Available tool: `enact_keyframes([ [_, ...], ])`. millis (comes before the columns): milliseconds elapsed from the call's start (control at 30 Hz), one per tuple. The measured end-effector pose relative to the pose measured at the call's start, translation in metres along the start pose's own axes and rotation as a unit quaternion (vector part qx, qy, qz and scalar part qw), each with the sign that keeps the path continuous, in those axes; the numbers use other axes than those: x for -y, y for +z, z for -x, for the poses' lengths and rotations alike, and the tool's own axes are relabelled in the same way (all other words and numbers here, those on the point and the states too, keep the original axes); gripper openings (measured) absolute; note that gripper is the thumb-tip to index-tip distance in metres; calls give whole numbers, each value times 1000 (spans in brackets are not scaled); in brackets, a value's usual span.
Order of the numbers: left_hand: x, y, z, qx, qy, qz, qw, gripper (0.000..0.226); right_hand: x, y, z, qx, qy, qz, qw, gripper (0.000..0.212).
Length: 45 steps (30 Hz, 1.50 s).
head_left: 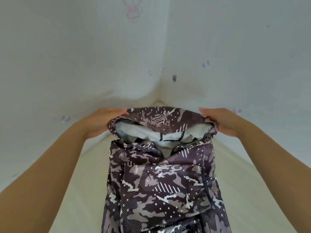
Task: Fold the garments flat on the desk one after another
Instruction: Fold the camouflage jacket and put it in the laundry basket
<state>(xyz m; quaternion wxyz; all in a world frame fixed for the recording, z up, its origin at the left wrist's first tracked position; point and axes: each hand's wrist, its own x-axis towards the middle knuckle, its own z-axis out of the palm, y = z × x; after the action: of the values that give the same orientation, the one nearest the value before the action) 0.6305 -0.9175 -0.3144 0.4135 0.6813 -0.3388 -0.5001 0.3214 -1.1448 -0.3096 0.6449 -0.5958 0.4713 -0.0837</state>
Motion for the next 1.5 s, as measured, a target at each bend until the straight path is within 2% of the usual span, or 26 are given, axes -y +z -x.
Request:
enact_keyframes([
  [67, -3, 6, -1, -91, 42, -66, 993, 29, 2, 4, 3, -72, -34, 82, 993, 30],
  [200, -8, 12, 9, -166, 125, -92, 974, 81, 17, 6, 20, -39, -70, 178, 981, 48],
  [267, -7, 19, 20, -194, 178, -118, 957, 82, 13, 5, 32, -83, -140, 199, 967, 40],
  [333, 1, 34, 38, -227, 235, -171, 930, 68, -4, 6, 47, -167, -211, 202, 942, 27],
  [367, 12, 42, 47, -229, 253, -209, 917, 60, -18, 7, 52, -201, -238, 239, 920, 33],
  [433, 40, 58, 67, -157, 237, -324, 903, 50, -59, 9, 60, -195, -259, 406, 855, 57],
  [467, 58, 63, 75, -86, 207, -398, 890, 50, -78, 10, 64, -145, -243, 485, 828, 66],
  [533, 94, 66, 86, 39, 133, -501, 854, 57, -110, 11, 77, -41, -167, 550, 817, 68],
  [567, 108, 65, 88, 49, 118, -514, 848, 59, -119, 14, 83, -22, -149, 532, 833, 63],
  [600, 116, 68, 91, 20, 130, -491, 861, 59, -126, 21, 90, -32, -152, 490, 858, 58],
  [633, 118, 73, 93, -28, 152, -449, 880, 53, -130, 30, 94, -71, -160, 439, 881, 52],
  [667, 118, 84, 96, -78, 180, -422, 885, 43, -134, 43, 97, -117, -180, 398, 892, 43],
  [700, 117, 99, 96, -108, 204, -426, 875, 36, -138, 60, 101, -154, -203, 384, 888, 31],
  [733, 115, 117, 97, -109, 210, -452, 860, 38, -143, 77, 104, -170, -221, 391, 877, 22],
  [800, 117, 152, 97, -48, 162, -522, 836, 57, -157, 111, 110, -144, -226, 418, 868, 41],
  [867, 136, 167, 91, 4, 91, -588, 804, 72, -177, 131, 112, -96, -196, 479, 850, 52],
  [967, 172, 159, 89, -23, 64, -634, 770, 78, -214, 130, 107, -63, -166, 592, 786, 54],
  [1100, 199, 148, 94, -75, 57, -604, 792, 76, -237, 110, 102, -51, -94, 628, 771, 61],
  [1267, 211, 149, 116, -64, 73, -573, 814, 72, -227, 112, 110, -31, -57, 631, 773, 67],
  [1400, 221, 149, 163, -54, 130, -572, 808, 60, -236, 112, 154, -41, -88, 626, 774, 59],
  [1500, 231, 155, 208, -56, 137, -504, 851, 54, -257, 107, 196, -74, -114, 613, 778, 54],
])
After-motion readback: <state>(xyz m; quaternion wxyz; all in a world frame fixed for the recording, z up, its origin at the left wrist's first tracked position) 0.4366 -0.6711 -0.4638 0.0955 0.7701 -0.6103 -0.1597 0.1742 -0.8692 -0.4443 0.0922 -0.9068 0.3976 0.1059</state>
